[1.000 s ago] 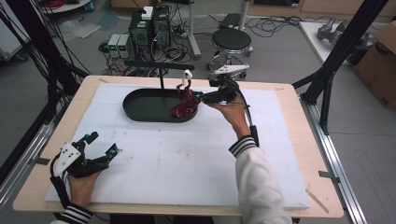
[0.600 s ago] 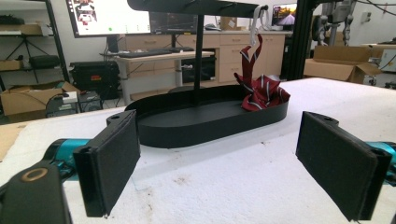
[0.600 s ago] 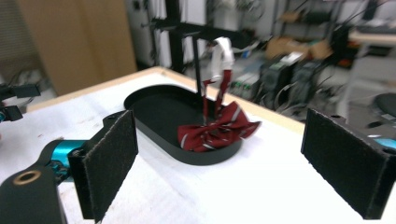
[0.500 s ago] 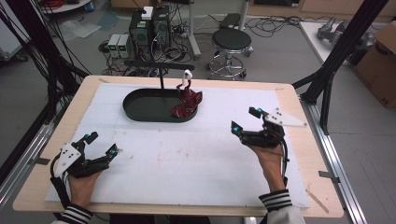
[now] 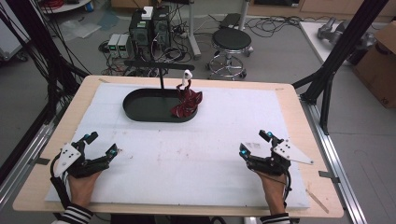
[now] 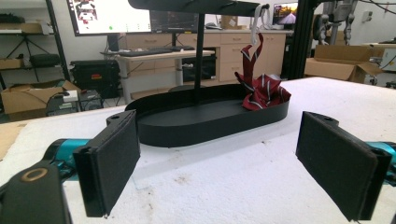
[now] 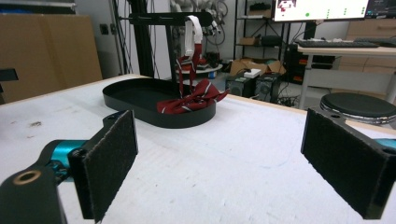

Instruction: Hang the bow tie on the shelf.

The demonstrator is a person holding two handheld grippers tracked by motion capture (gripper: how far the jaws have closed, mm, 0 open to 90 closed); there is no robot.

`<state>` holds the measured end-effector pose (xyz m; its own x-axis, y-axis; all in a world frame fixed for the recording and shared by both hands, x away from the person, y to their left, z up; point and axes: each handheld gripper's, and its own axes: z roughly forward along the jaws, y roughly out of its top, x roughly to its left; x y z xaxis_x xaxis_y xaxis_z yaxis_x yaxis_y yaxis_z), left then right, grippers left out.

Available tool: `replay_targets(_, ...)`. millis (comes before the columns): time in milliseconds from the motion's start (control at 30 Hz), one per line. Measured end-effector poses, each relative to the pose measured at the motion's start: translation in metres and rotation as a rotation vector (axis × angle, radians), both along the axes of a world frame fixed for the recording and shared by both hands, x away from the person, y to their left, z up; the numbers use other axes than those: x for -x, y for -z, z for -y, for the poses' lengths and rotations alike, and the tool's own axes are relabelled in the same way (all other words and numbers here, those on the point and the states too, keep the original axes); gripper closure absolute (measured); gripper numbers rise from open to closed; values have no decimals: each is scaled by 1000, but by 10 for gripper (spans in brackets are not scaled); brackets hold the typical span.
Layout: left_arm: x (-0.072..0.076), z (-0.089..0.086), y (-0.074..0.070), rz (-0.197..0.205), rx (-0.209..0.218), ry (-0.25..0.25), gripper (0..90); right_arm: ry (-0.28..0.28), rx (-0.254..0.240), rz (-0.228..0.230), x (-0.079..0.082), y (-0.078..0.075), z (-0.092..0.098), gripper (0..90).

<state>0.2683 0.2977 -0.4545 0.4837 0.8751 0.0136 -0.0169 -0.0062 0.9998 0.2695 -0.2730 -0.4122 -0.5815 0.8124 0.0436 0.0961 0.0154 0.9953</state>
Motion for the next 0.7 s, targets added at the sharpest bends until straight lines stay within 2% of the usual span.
replay_targets(67,0,0,0,0,-1,-2,141,15,-4,8,1,11,-1,98)
replay_targets(167,0,0,0,1,-4,-5,141,32,21,7,1,19,-3,98)
replay_targets(300,1,0,0,5,-5,-13,141,47,-21,13,0,30,-2,98)
replay_targets(333,1,1,0,4,-7,-14,140,48,-19,-5,-1,31,-2,98)
replay_targets(400,1,1,0,3,-8,-15,140,78,16,-16,-3,33,-2,98)
replay_targets(533,0,1,0,-2,-9,-16,140,77,-12,-4,-1,35,1,98)
replay_targets(700,0,1,0,0,-5,-13,141,74,-16,-24,-2,37,1,98)
